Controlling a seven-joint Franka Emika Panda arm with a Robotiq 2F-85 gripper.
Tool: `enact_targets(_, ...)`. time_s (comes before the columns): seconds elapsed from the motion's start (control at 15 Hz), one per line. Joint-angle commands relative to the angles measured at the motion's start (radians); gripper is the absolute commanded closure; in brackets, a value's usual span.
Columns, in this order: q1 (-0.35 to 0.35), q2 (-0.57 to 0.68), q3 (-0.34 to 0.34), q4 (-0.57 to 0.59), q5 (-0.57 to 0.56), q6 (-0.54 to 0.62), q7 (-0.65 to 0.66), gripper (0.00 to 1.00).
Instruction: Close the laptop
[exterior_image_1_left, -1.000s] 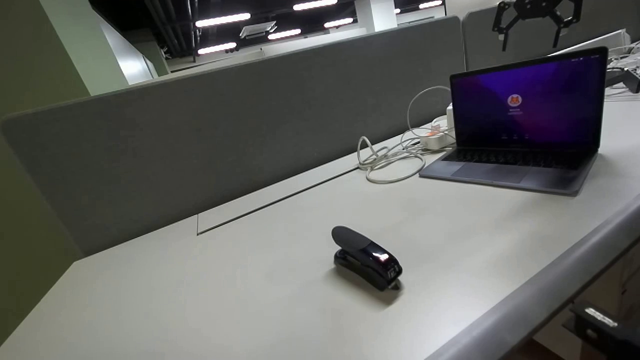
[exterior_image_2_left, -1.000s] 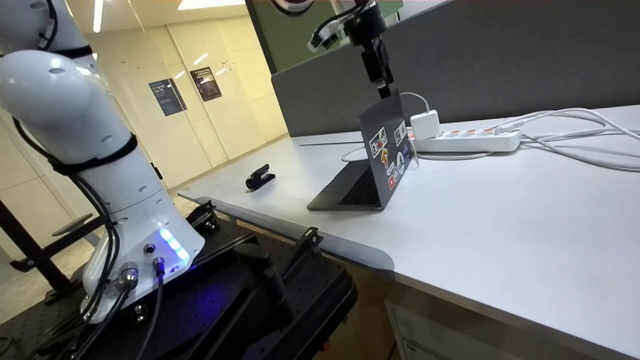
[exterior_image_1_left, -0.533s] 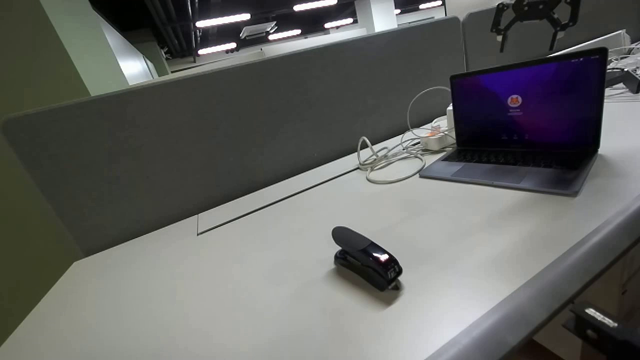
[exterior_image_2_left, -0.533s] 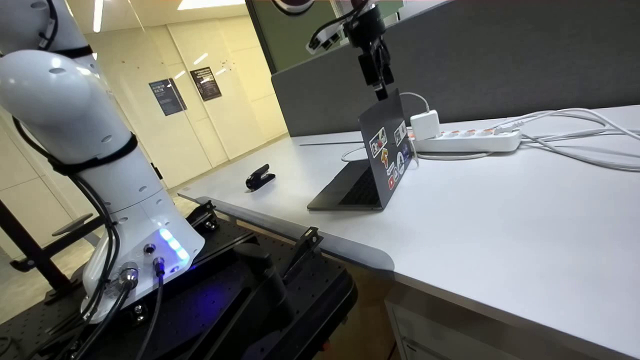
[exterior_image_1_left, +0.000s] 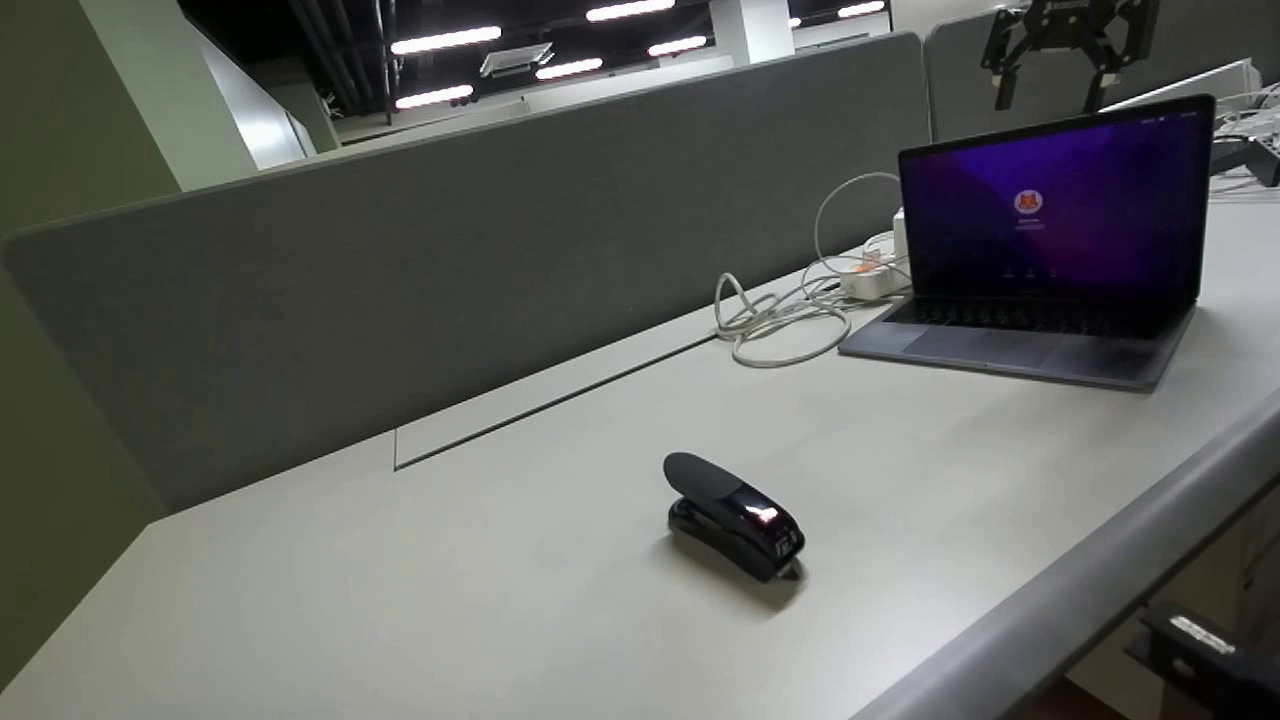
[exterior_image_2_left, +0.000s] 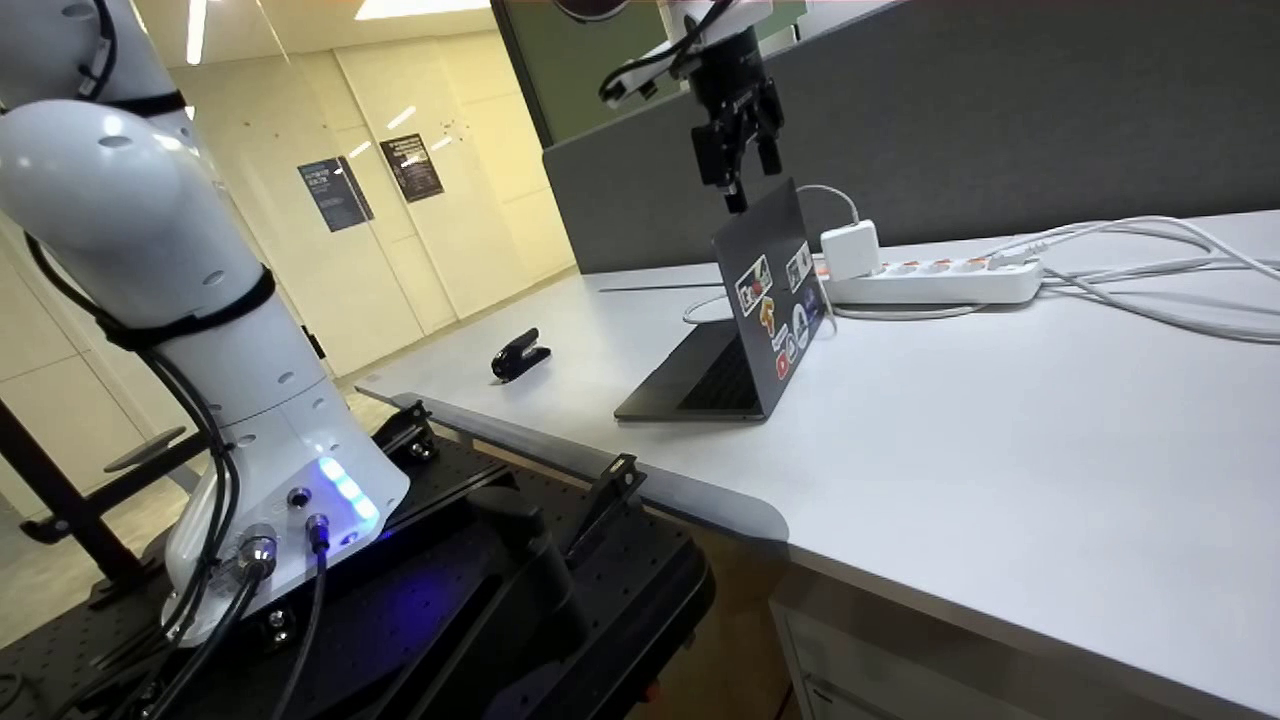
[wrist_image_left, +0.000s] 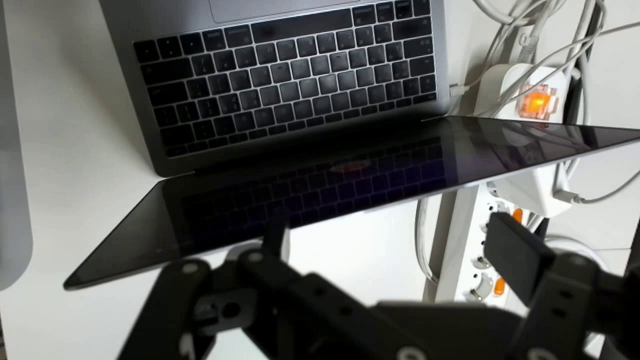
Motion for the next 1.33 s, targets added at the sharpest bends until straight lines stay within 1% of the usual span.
enact_targets(0.0, -0.007, 0.011, -0.002, 0.031, 0.038, -0.047, 0.081, 0.0)
enact_targets(0.2, -0.013, 0.024, -0.005, 0.042, 0.048, -0.066, 0.11, 0.0)
enact_targets(0.4, -0.022, 0.019, -0.005, 0.053, 0.047, -0.125, 0.084, 0.0)
enact_targets(0.67, -0.023, 0.0, -0.018, 0.065, -0.001, -0.128, 0.114, 0.0)
enact_targets(1.0, -0.028, 0.039, -0.052, 0.115, -0.128, -0.127, 0.23, 0.0)
enact_targets(1.13, -0.032, 0.065, -0.054, 0.139, -0.133, -0.131, 0.234, 0.0)
enact_targets(1.27, -0.033, 0.099, -0.048, 0.164, -0.116, -0.13, 0.204, 0.0)
